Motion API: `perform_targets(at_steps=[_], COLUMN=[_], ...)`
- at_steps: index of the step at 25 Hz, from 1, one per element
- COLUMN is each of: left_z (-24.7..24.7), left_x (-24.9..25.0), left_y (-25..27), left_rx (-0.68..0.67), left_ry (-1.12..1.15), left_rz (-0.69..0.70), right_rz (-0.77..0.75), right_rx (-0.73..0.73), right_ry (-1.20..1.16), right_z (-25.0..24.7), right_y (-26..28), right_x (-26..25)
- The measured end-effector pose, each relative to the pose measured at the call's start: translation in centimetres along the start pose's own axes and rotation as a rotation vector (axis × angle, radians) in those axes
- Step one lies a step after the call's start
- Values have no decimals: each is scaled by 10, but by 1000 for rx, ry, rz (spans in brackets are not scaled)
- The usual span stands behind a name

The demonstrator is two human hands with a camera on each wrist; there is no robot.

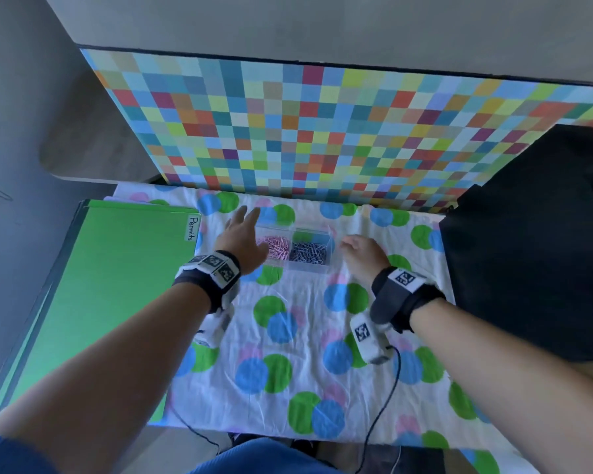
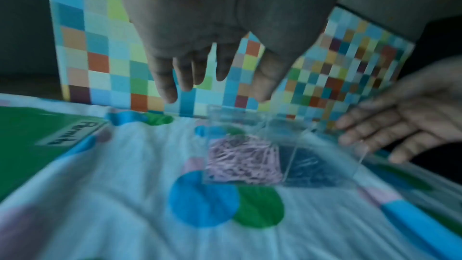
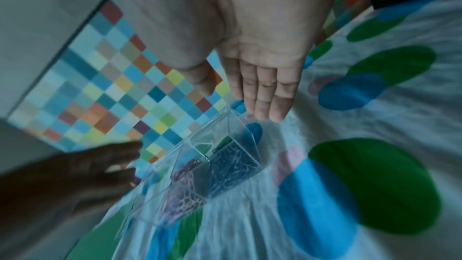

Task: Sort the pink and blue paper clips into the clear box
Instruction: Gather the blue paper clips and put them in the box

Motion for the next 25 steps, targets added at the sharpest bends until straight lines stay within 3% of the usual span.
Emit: perform_targets(at_steps=[3, 7, 11, 15, 19, 21, 25], left_z=[30, 30, 26, 23, 24, 29, 35], left_x=[-8, -15, -12, -16, -42, -52, -41], left_y=[7, 9, 10, 10, 5, -7, -25], left_rx=[-140, 13, 64, 38, -34, -93, -247], left_ry=[-96, -49, -22, -2, 318, 456, 791], left_rz=[106, 97, 91, 28, -205, -279, -351], right_rz=[218, 324, 261, 79, -14, -101, -256], right_rx=[-30, 43, 131, 130, 20, 11, -113], right_ry=[-226, -449, -559, -474, -526, -416, 265], right_z=[12, 16, 10, 4, 8, 7, 29], right_y=[-29, -49, -54, -47, -21, -12, 2], right_x=[13, 13, 3, -6, -1, -3, -13])
Point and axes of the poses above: each hand's wrist, its own y-axis away from the middle knuckle, its own z-axis out of the palm, x = y × z, the point moved 10 cm from there along -y, towards the middle knuckle, and after that the axes turned 15 degrees about -y, right-handed, at the moved point
